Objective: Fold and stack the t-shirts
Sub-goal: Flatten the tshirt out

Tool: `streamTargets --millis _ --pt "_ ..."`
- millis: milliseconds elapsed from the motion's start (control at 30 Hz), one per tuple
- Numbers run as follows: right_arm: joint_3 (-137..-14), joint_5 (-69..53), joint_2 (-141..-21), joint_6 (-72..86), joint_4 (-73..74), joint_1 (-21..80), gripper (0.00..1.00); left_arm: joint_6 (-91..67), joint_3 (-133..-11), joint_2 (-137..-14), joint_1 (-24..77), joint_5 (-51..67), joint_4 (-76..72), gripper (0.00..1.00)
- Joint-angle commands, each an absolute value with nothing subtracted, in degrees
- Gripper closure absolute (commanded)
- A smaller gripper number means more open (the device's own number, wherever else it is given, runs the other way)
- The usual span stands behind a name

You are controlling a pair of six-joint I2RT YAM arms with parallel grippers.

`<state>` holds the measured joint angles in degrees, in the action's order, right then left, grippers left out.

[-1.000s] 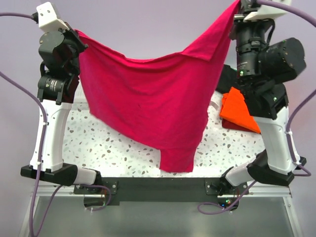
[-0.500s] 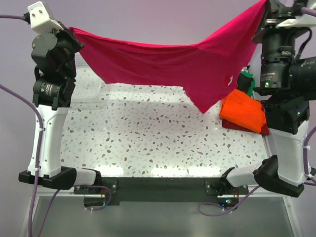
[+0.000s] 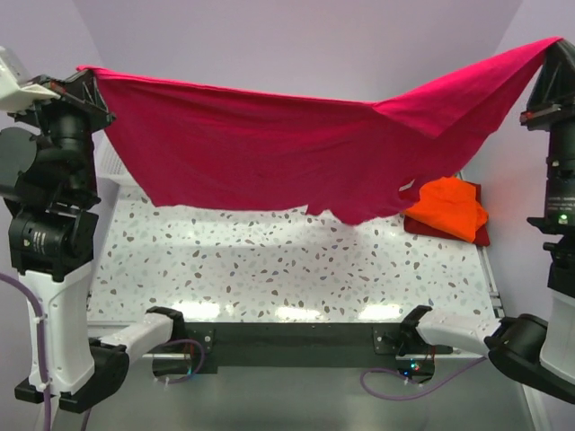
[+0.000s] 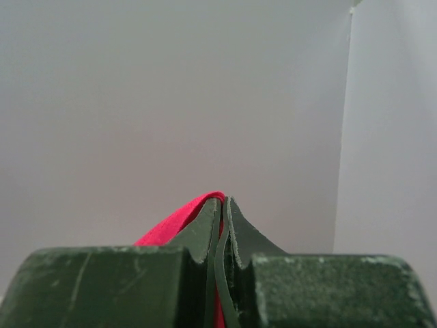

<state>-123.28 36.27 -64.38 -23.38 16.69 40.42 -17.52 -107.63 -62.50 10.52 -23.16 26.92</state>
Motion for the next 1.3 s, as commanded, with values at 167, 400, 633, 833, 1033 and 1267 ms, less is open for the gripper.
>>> streamTargets --millis 167,400,633,833,1033,1267 --pt "-131.7 33.7 -69.6 -24.5 16.3 40.3 1.0 -18.4 -111.8 -65.9 10.2 -22.6 26.8 1.0" --pt "-127.6 41.0 -78.5 -30.5 9.5 40.2 1.0 -18.7 -114.5 -76.1 10.2 -26.0 27.2 1.0" --pt "-107.1 40.3 -82.3 -16.9 3.3 31.8 1.0 -23.6 -98.5 -84.4 10.3 -25.6 19.3 1.0" --pt "-96.2 39.5 -91.8 -9.9 -1.8 25.4 1.0 -26.6 -88.5 -95.0 10.3 -26.5 13.1 1.0" --pt "-100.2 38.3 -106.9 -8.8 -7.6 20.2 1.0 -26.2 -90.3 -109.8 9.8 -27.8 8.5 1.0" --pt "-118.5 35.5 -125.3 -9.5 -6.3 16.4 1.0 -24.7 -104.0 -127.4 9.1 -25.8 9.0 1.0"
